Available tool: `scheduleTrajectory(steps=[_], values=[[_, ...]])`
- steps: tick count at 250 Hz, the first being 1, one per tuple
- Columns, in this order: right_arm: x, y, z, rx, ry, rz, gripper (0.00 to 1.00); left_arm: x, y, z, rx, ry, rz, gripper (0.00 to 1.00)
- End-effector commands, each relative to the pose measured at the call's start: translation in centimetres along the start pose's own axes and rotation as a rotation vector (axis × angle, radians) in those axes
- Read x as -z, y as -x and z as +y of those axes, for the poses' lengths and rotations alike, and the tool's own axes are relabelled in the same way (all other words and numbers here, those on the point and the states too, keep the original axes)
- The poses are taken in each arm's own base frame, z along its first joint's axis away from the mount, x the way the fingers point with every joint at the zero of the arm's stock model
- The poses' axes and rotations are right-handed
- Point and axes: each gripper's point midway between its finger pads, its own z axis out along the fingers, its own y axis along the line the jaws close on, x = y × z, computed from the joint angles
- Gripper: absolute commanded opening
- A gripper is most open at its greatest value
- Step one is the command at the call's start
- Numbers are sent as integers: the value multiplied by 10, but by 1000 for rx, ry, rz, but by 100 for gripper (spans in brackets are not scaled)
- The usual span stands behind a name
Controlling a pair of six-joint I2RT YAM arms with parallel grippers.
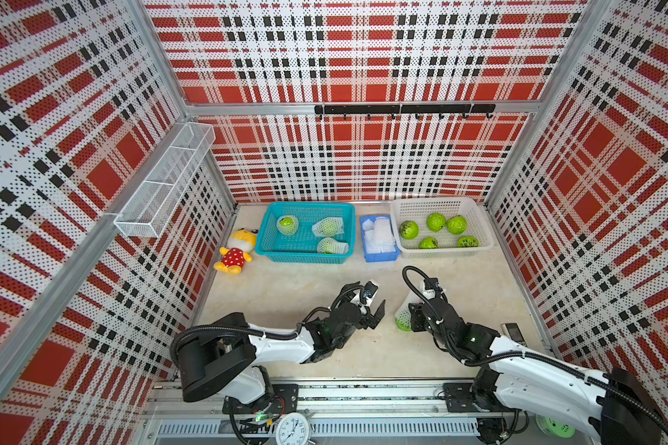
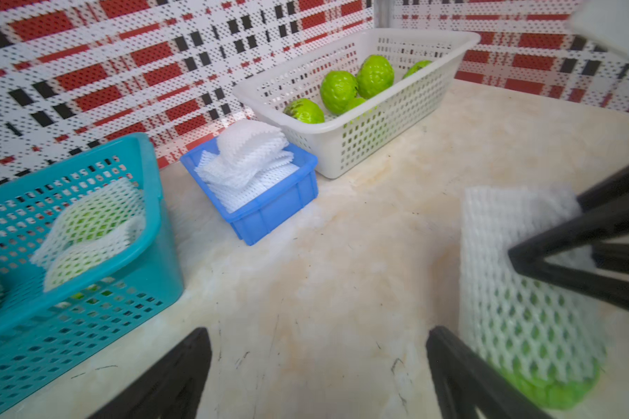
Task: Sleeve custard apples in foam nets
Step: Put on the foam net on the custard apple.
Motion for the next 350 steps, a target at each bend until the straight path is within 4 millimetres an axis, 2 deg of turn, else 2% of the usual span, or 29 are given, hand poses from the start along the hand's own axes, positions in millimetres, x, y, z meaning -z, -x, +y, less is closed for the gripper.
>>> scheduleTrajectory(steps=[1, 26, 62, 78, 110, 128, 152, 199, 272, 350], values=[[2, 1, -2, -13, 0, -22, 24, 0, -10, -28, 9, -152, 19, 93], [3, -1, -1, -12, 8, -20, 24, 0, -17, -39, 2, -215, 36, 94], [5, 0, 2, -7, 31, -32, 24, -4, -16, -56, -17, -324, 40, 100], [5, 1, 3, -4, 38, -34, 24, -6, -15, -65, -22, -390, 43, 100], [5, -3, 5, 5, 54, -24, 24, -15, -21, -69, 5, -463, 69, 99], [5, -4, 7, 9, 71, -24, 24, -18, -18, -71, 24, -507, 66, 99], [6, -5, 11, 21, 98, -27, 24, -17, -14, -79, 36, -589, 61, 99], [13, -2, 15, 43, 134, -50, 23, -14, -19, -92, 41, -698, 117, 99], [20, -3, 17, 68, 174, -71, 23, -22, -32, -105, -4, -697, 211, 99], [23, -14, 15, 79, 191, -53, 23, -28, -41, -115, -42, -657, 250, 99]])
